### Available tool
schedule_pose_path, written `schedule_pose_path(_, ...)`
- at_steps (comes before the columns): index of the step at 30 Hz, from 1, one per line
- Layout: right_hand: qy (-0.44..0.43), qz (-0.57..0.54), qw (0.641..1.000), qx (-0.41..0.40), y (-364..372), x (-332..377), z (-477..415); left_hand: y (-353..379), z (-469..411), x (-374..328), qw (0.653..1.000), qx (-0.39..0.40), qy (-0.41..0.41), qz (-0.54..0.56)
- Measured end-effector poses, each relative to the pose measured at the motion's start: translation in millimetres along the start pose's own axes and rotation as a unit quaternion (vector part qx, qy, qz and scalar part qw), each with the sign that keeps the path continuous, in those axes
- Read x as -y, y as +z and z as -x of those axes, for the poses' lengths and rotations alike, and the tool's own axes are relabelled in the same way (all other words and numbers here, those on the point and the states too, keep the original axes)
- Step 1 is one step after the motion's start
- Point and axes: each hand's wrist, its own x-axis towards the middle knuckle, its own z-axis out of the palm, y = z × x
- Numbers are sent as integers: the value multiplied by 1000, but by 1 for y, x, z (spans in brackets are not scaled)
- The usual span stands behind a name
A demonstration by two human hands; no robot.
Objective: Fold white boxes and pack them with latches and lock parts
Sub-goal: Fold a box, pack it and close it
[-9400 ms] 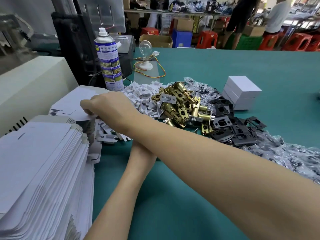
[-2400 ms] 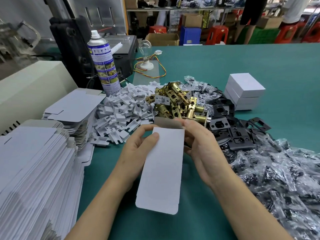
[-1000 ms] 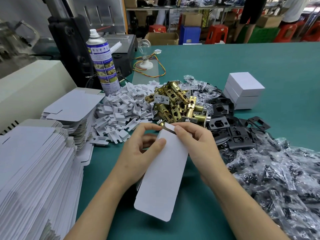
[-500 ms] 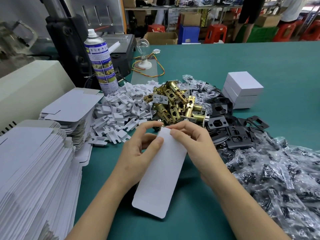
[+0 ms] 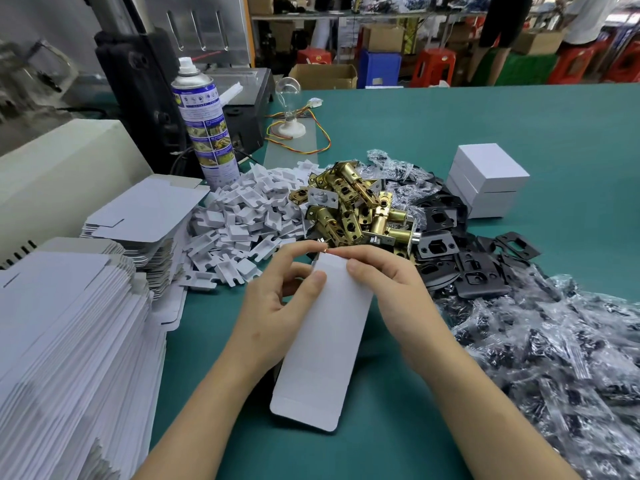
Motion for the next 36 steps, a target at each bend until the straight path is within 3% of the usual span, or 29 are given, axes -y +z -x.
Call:
schedule_pose_path(10,1,28,999,19,0,-2,0,-2,1,1,1000,-3,-13,-8)
schedule_pose_path(15,-5,61,996,58,7,-9,3,-5,-2,0,997,-25,-48,49)
schedule_pose_path(21,-28,67,996,-46,7,-12,2,-6,-4,2,992,-66,-71,84)
schedule_pose_path(36,26,64,996,-54,2,-9,-2,-4,-6,3,984,-61,-132,106)
